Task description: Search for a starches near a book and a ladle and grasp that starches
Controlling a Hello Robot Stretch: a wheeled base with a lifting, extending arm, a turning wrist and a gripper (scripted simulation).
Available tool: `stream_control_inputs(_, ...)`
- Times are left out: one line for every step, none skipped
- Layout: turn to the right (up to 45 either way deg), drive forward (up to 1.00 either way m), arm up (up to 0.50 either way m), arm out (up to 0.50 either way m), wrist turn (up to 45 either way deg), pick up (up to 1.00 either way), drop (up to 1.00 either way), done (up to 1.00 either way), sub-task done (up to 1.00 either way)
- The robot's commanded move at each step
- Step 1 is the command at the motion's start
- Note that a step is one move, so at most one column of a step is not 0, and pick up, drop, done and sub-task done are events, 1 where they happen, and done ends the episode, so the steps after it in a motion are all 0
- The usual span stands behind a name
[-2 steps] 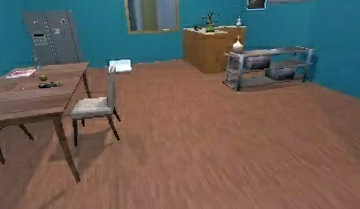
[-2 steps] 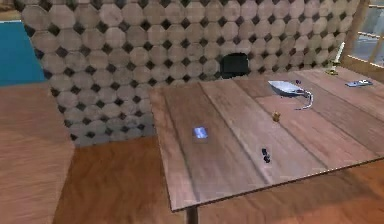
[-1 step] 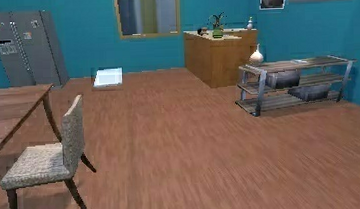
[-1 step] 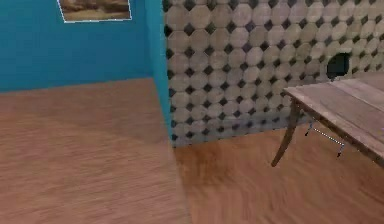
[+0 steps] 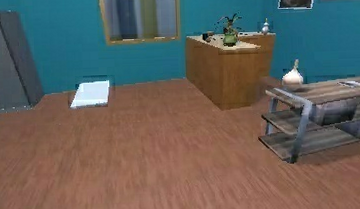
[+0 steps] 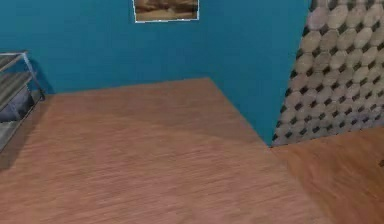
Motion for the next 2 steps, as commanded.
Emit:
stream_control_inputs(0.0, 1.00, 0.00, 0.00, 0.0, 0.00, 0.00, 0.00, 0.00)
stream_control_inputs(0.0, 1.00, 0.00, 0.00, 0.0, 0.00, 0.00, 0.00, 0.00)
